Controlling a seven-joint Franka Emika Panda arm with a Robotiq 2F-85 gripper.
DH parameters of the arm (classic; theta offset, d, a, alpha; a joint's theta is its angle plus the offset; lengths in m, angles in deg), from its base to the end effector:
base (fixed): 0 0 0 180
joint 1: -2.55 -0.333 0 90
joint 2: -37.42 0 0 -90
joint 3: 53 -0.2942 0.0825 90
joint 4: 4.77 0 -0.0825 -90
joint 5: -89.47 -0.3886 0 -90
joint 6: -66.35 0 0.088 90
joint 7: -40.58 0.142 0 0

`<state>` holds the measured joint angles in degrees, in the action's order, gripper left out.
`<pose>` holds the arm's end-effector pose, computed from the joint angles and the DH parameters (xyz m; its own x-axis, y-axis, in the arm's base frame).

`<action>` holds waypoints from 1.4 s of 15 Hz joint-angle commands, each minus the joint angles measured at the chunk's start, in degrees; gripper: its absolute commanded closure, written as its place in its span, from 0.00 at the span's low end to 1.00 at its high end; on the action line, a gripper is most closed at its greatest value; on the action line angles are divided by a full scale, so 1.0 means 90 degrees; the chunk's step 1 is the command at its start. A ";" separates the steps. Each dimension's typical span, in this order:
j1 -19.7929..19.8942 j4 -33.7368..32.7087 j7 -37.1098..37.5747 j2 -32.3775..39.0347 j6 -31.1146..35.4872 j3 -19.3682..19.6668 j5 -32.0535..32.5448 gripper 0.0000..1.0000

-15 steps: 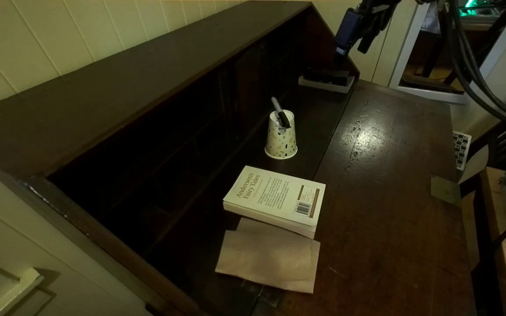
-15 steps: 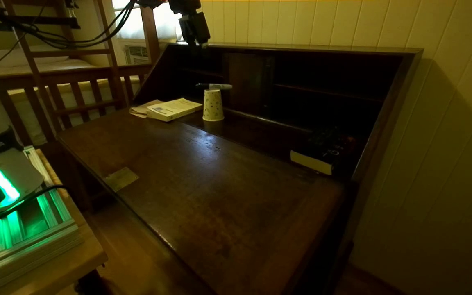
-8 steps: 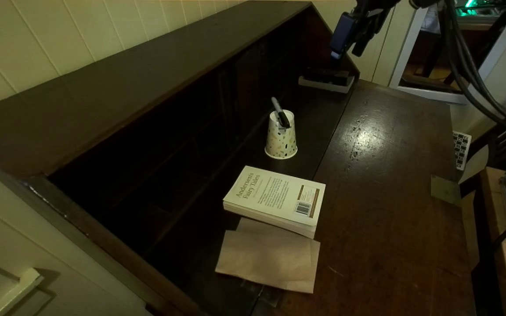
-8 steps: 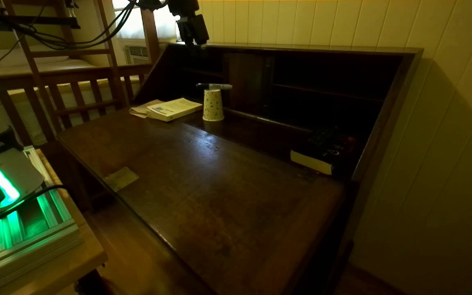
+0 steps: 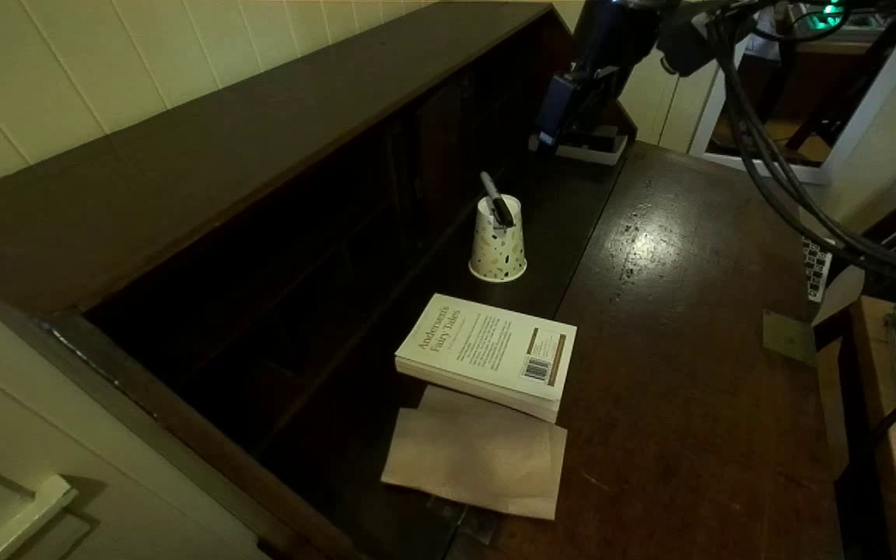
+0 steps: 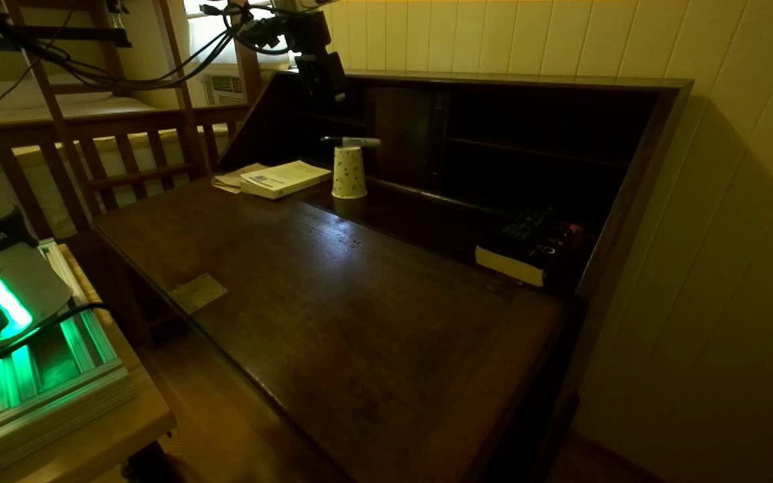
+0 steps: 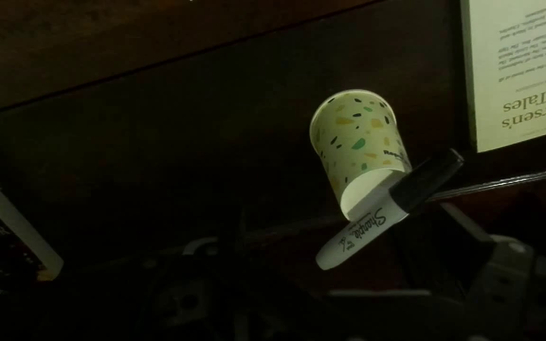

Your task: Remove the marker from the top of the cup and put it on top of the cabinet then put the cup upright

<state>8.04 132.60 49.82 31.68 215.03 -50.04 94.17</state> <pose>0.5180 -0.0767 0.3275 0.9267 -0.2309 0.2965 -0.2444 -0.9696 0.0086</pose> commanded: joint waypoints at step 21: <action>-0.0440 -0.1230 0.0093 0.1818 0.0372 -0.0108 -0.0714 0.55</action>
<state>4.51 123.10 50.42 46.42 217.87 -50.79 89.41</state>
